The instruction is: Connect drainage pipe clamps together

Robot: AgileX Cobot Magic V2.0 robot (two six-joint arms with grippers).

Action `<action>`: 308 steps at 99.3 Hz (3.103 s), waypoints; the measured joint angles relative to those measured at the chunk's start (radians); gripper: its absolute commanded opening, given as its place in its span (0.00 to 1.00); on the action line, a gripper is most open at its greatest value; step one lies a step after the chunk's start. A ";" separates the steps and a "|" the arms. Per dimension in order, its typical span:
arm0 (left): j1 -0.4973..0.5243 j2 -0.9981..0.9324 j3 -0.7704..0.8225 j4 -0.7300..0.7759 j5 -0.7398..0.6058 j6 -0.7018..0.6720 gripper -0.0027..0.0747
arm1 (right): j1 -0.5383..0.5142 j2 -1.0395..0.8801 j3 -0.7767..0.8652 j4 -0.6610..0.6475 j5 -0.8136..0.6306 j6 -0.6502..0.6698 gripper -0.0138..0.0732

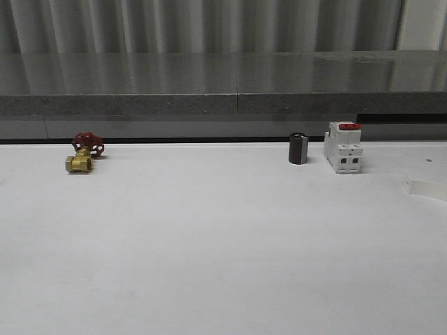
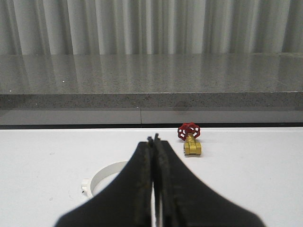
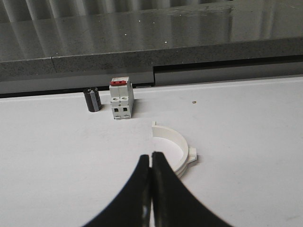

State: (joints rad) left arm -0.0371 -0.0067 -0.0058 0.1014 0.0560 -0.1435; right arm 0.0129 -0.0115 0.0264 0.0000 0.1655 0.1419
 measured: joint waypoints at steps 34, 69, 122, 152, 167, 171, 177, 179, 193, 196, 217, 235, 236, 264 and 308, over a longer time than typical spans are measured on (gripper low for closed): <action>0.000 0.000 0.000 0.000 0.000 0.000 0.01 | 0.000 0.000 0.000 0.000 0.000 0.000 0.02; 0.000 0.100 -0.173 -0.004 0.178 0.000 0.01 | 0.000 0.000 0.000 0.000 0.000 0.000 0.02; 0.000 0.701 -0.708 -0.008 0.680 0.000 0.01 | 0.000 0.000 0.000 0.000 0.000 0.000 0.02; 0.000 0.842 -0.718 -0.002 0.683 0.000 0.54 | 0.000 0.000 0.000 0.000 0.000 0.000 0.02; 0.000 0.872 -0.718 -0.001 0.685 0.000 0.88 | 0.000 0.000 0.000 0.000 0.000 0.000 0.02; 0.000 0.879 -0.718 -0.001 0.685 0.000 0.89 | 0.000 0.000 0.000 0.000 0.000 0.000 0.02; 0.000 0.889 -0.718 -0.006 0.685 0.000 0.89 | 0.000 0.000 0.000 0.000 0.000 0.000 0.02; 0.000 0.894 -0.718 -0.006 0.685 0.000 0.89 | 0.000 0.000 0.000 0.000 0.000 0.000 0.02; 0.000 0.955 -0.741 -0.006 0.689 0.000 0.89 | 0.000 0.000 0.000 0.000 0.000 0.000 0.02; 0.000 0.983 -0.757 -0.006 0.693 0.000 0.89 | 0.000 0.000 0.000 0.000 0.000 0.000 0.02; 0.042 1.207 -0.917 -0.028 0.725 0.056 0.89 | 0.000 0.000 0.000 0.000 0.000 0.000 0.02; 0.143 1.411 -1.079 -0.153 0.759 0.237 0.89 | 0.000 0.000 0.000 0.000 0.000 0.000 0.02; 0.152 1.427 -1.092 -0.158 0.761 0.243 0.89 | 0.000 0.000 0.000 0.000 0.000 0.000 0.02; 0.274 1.717 -1.273 -0.206 0.798 0.366 0.89 | 0.000 0.000 0.000 0.000 0.000 0.000 0.02; 0.286 1.943 -1.373 -0.208 0.754 0.444 0.89 | 0.000 0.000 0.000 0.000 0.000 0.000 0.02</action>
State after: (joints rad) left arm 0.2485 1.9362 -1.3786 -0.1067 0.8105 0.3007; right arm 0.0129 -0.0115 0.0264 0.0000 0.1655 0.1419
